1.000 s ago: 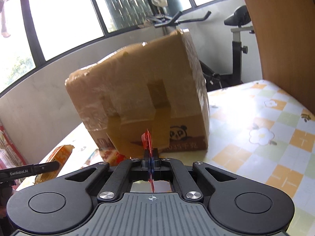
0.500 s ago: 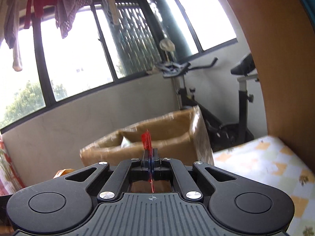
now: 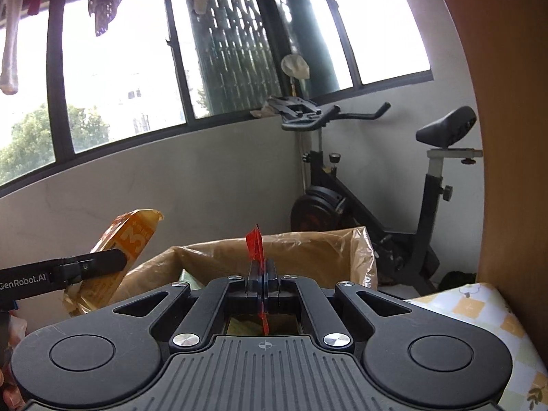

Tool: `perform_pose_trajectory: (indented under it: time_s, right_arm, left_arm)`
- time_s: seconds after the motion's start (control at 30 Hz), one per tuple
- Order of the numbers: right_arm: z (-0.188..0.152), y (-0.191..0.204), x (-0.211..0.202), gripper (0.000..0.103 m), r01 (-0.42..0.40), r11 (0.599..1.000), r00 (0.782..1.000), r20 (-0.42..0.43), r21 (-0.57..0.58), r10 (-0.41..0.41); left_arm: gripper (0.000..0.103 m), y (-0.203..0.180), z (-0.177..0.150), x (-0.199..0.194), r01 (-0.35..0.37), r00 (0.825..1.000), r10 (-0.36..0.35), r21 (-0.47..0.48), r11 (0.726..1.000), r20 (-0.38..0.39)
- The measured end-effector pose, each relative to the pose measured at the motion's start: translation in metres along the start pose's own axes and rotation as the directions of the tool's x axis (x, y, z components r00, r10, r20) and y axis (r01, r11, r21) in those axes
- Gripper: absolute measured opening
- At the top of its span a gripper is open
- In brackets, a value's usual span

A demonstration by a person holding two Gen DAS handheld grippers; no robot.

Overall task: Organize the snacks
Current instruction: 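Open both tools to drop the orange bar and red packet into the box, then withdraw both tools from the box back toward the snack pile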

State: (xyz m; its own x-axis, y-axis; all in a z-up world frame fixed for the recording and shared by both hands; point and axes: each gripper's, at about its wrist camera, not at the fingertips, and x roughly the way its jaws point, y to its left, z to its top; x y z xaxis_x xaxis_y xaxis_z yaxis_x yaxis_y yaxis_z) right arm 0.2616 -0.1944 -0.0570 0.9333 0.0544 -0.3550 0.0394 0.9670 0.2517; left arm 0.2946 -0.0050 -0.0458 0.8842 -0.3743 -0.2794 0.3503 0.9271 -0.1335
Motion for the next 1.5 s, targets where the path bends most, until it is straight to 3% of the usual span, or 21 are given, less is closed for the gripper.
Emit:
perform_pose_trajectory:
  time_s: [0.17, 0.23, 0.3, 0.37, 0.53, 0.6, 0.8, 0.97, 1.03, 1.07, 1.2, 1.5]
  right_arm:
    - [-0.009, 0.001, 0.028, 0.002, 0.043, 0.998, 0.995, -0.085, -0.038, -0.046]
    - [-0.009, 0.004, 0.03, 0.006, 0.055, 0.997, 0.993, -0.1, -0.056, -0.06]
    - [-0.007, 0.006, 0.029, 0.016, 0.058, 0.996, 0.994, -0.092, -0.064, -0.064]
    - [-0.006, 0.008, 0.023, 0.025, 0.054, 0.996, 0.995, -0.078, -0.073, -0.06]
    - [-0.008, 0.016, 0.004, 0.034, 0.042, 0.992, 0.998, -0.049, -0.116, -0.048]
    - [-0.008, 0.019, -0.003, 0.043, 0.041, 0.989, 0.998, -0.037, -0.142, -0.047]
    - [-0.015, 0.024, -0.031, 0.083, 0.026, 0.985, 1.0, 0.002, -0.171, -0.026]
    - [-0.021, 0.028, -0.051, 0.097, 0.032, 0.982, 0.999, 0.021, -0.186, -0.029]
    - [-0.024, 0.03, -0.059, 0.098, 0.03, 0.982, 0.999, 0.032, -0.186, -0.024]
    - [-0.026, 0.031, -0.061, 0.103, 0.03, 0.982, 0.999, 0.029, -0.185, -0.025]
    - [-0.037, 0.035, -0.073, 0.103, 0.023, 0.98, 0.999, 0.034, -0.2, -0.017]
    - [-0.072, 0.046, -0.098, 0.103, -0.016, 0.964, 0.999, 0.042, -0.264, 0.028]
  left_arm:
    - [0.044, 0.005, -0.004, 0.037, 0.028, 0.995, -0.032, -0.033, 0.999, -0.097]
    - [0.062, 0.004, -0.007, 0.043, 0.02, 0.994, -0.021, -0.015, 1.0, -0.104]
    - [0.083, 0.006, -0.009, 0.043, 0.012, 0.996, -0.013, -0.013, 1.0, -0.088]
    - [0.089, 0.01, -0.009, 0.037, -0.004, 0.997, 0.002, -0.017, 1.0, -0.075]
    - [0.095, 0.016, -0.002, 0.022, -0.057, 0.995, 0.057, 0.001, 0.998, -0.084]
    - [0.097, 0.016, -0.003, 0.011, -0.075, 0.995, 0.076, 0.026, 0.997, -0.07]
    - [0.103, 0.019, -0.011, -0.029, -0.109, 0.994, 0.108, 0.083, 0.991, 0.016]
    - [0.103, 0.028, -0.02, -0.052, -0.124, 0.992, 0.124, 0.066, 0.99, 0.003]
    - [0.103, 0.032, -0.025, -0.06, -0.097, 0.995, 0.098, 0.052, 0.994, -0.007]
    - [0.103, 0.033, -0.028, -0.064, -0.097, 0.995, 0.098, 0.053, 0.994, -0.006]
    - [0.103, 0.035, -0.042, -0.08, -0.123, 0.992, 0.123, 0.058, 0.991, -0.002]
    - [0.103, 0.053, -0.074, -0.095, -0.137, 0.989, 0.134, -0.037, 0.99, -0.063]
